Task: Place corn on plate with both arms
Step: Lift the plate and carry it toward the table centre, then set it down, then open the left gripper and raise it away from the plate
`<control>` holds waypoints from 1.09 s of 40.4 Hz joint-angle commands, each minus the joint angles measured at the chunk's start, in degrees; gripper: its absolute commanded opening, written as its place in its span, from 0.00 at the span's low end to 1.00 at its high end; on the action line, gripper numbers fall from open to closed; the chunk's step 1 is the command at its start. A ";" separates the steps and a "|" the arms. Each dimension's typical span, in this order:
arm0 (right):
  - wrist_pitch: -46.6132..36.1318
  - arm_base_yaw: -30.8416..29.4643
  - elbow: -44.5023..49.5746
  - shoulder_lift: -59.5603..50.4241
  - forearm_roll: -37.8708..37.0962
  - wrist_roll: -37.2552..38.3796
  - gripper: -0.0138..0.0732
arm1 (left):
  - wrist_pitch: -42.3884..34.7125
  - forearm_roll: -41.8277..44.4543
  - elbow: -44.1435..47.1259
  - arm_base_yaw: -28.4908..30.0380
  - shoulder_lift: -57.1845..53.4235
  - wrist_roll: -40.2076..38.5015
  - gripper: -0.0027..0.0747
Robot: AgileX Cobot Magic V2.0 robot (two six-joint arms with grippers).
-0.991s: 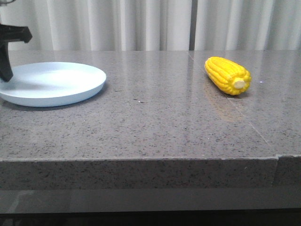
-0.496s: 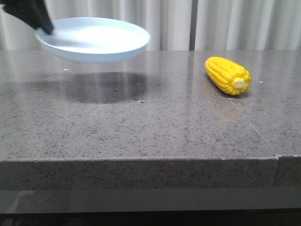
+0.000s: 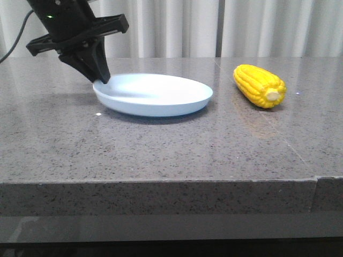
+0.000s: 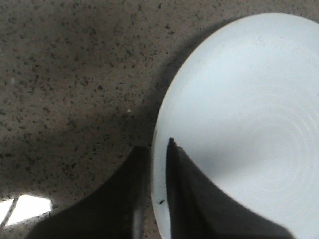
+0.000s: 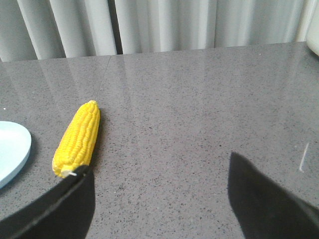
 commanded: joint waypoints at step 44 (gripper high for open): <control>-4.91 -0.21 -1.84 0.77 -0.72 -0.53 0.82 | -15.99 20.45 37.90 9.64 -53.04 -6.76 0.01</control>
